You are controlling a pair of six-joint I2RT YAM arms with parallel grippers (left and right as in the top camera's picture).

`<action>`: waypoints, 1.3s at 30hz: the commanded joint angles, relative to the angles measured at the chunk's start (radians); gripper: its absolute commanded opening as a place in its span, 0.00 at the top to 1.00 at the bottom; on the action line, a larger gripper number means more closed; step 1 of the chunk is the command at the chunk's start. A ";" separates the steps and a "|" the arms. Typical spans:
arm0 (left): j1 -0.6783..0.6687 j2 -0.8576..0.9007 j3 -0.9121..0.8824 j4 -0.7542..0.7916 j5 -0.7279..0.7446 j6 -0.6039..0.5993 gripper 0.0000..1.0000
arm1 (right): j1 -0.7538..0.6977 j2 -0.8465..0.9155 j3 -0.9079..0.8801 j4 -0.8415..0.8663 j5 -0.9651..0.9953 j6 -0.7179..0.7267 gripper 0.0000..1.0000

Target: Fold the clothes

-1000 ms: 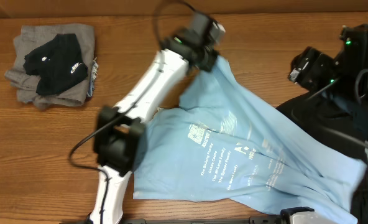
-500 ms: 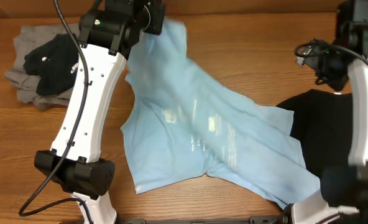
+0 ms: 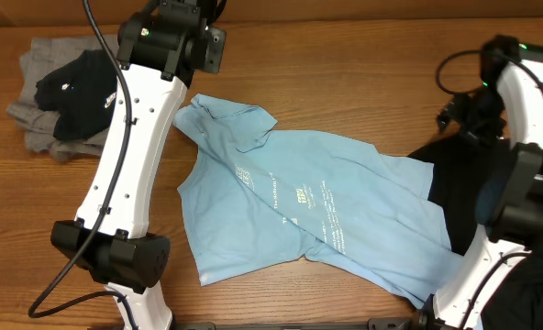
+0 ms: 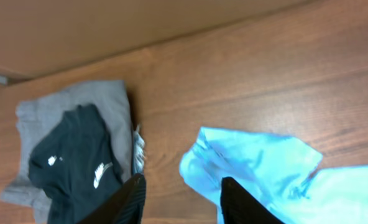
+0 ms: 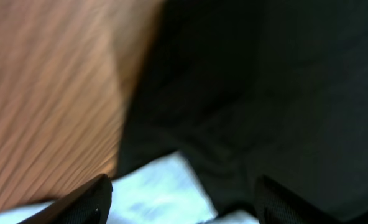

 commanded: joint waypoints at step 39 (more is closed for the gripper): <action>0.003 -0.006 0.005 -0.084 0.254 -0.006 0.36 | -0.567 -0.003 0.155 0.416 -0.113 0.015 0.47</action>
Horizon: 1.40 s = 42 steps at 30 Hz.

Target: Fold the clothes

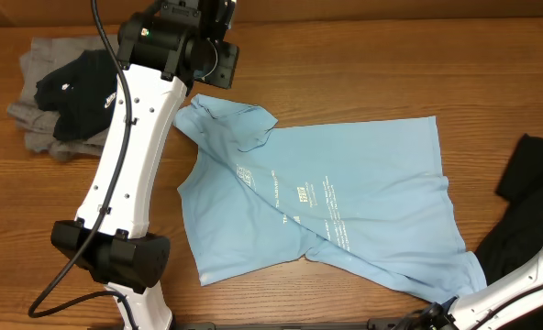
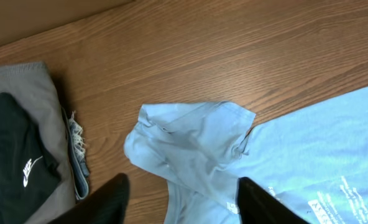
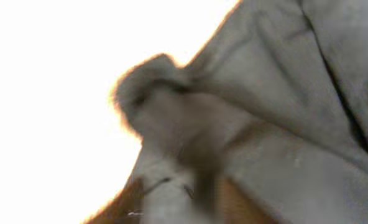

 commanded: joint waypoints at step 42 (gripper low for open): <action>0.005 -0.006 0.005 -0.078 0.011 0.005 0.04 | -0.125 -0.015 -0.339 -0.360 0.192 0.130 0.44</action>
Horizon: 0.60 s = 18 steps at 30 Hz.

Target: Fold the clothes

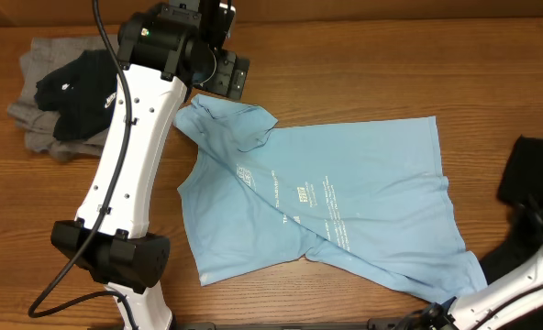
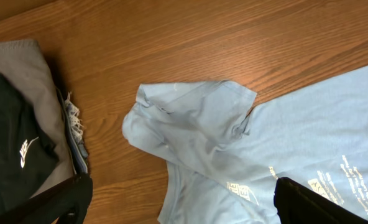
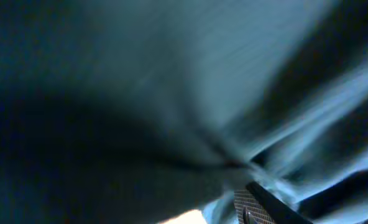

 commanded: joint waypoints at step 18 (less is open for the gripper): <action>0.005 -0.006 0.005 -0.021 0.008 0.005 0.00 | 0.129 -0.029 0.451 -0.035 -0.595 -0.411 0.38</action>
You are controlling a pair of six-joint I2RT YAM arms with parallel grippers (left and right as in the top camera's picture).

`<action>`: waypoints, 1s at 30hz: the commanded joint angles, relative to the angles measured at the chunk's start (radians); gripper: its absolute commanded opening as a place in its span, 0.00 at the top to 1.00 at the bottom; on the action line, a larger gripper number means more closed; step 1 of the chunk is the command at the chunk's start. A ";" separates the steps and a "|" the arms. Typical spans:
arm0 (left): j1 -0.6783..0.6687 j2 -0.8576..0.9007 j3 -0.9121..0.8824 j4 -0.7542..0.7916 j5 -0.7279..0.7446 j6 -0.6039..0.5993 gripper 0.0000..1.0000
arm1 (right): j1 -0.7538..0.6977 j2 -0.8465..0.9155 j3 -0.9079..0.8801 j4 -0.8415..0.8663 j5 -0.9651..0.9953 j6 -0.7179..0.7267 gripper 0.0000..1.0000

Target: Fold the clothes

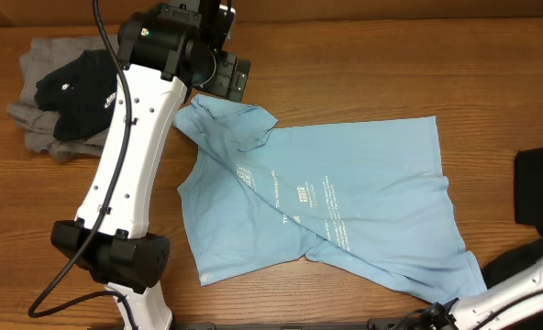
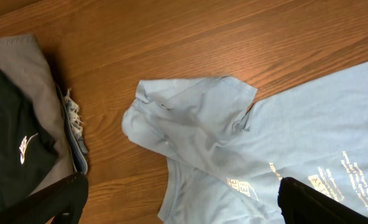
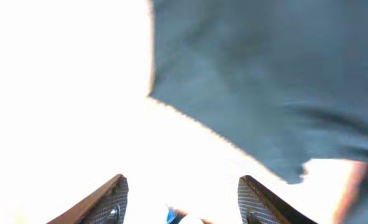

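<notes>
A light blue T-shirt point(image 1: 326, 202) lies spread on the wooden table, its upper left sleeve point(image 2: 193, 121) crumpled. My left gripper point(image 1: 232, 77) hangs above that sleeve, its jaws wide open and nothing between them point(image 2: 181, 190). A black garment point(image 1: 541, 186) shows at the table's right edge. In the right wrist view my right gripper point(image 3: 184, 199) is open against a washed-out white background, with dark cloth point(image 3: 271, 74) beyond it to the upper right. The overhead view does not show the right gripper.
A pile of grey cloth point(image 1: 35, 117) with a black garment point(image 1: 74, 92) on top sits at the far left, also seen as grey cloth point(image 2: 32, 112) in the left wrist view. The right arm's lower link point(image 1: 519, 289) crosses the bottom right corner.
The black garment at the right edge has shifted and now shows as a squarer patch. The right wrist view went from dark cloth filling it to bright white with open fingers. The left gripper barely moved.
At first the right arm reached over a black garment lying on the blue shirt's right side, and the left gripper hung narrowly open near the pile. Later the black garment was off the shirt at the right edge, and the left jaws stood wider over the sleeve, as now.
</notes>
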 commanded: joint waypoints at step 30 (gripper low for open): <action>0.005 0.000 -0.011 -0.089 0.008 -0.003 0.00 | 0.642 0.196 -0.033 0.257 0.249 -0.136 0.45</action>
